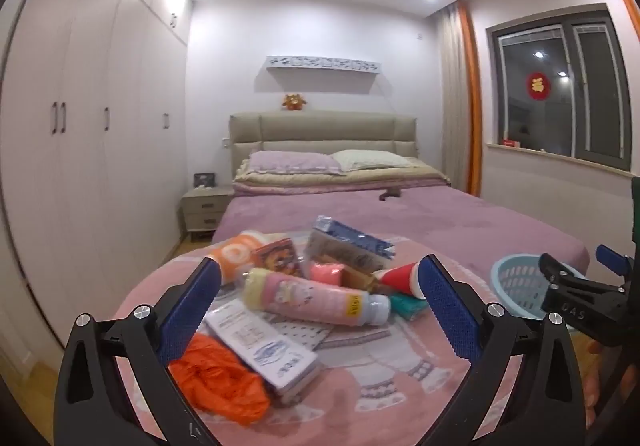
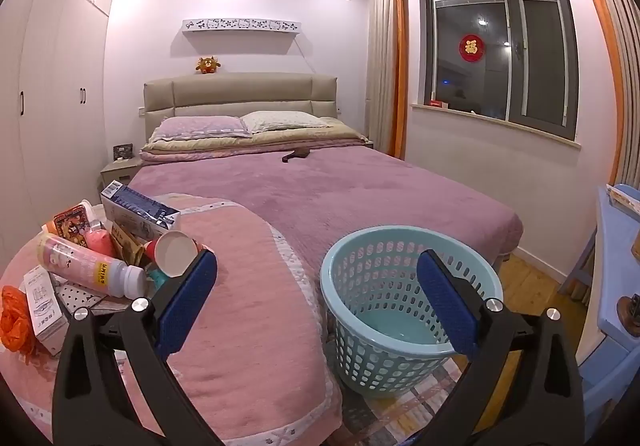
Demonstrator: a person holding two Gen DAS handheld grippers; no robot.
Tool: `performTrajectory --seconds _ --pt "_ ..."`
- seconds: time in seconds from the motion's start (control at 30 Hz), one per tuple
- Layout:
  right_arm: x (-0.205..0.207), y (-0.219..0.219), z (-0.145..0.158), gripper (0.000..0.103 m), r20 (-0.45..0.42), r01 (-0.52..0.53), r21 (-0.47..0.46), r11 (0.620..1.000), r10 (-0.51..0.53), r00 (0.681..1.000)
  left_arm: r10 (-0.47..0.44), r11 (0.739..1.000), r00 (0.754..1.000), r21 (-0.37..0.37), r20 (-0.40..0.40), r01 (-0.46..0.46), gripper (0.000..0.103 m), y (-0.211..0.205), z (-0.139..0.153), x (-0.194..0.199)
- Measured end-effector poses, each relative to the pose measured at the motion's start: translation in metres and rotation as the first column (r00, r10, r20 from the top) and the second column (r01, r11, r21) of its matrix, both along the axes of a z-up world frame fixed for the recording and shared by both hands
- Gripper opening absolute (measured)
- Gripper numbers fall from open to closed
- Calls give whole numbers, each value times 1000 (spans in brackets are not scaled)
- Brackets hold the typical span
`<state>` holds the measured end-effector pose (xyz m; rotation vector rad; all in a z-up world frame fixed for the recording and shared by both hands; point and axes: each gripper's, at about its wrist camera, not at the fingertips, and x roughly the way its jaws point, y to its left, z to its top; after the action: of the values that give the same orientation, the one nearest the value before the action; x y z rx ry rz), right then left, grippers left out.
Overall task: Collect trash
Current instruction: 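Move both grippers toward the trash items on the pink table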
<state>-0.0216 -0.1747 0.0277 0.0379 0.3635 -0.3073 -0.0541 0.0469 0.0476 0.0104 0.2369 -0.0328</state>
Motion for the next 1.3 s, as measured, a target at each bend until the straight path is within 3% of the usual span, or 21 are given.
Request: performTrajectory --seconds 0.47,1.3 --pt "1 7 2 95 -4 -14 -7 1000 14 1000 95 994 994 -42 -55 -98 96 42 -3 4" --pt "0 8 -3 95 -24 -21 12 1000 21 999 83 994 994 -69 -66 -88 96 58 -1 0"
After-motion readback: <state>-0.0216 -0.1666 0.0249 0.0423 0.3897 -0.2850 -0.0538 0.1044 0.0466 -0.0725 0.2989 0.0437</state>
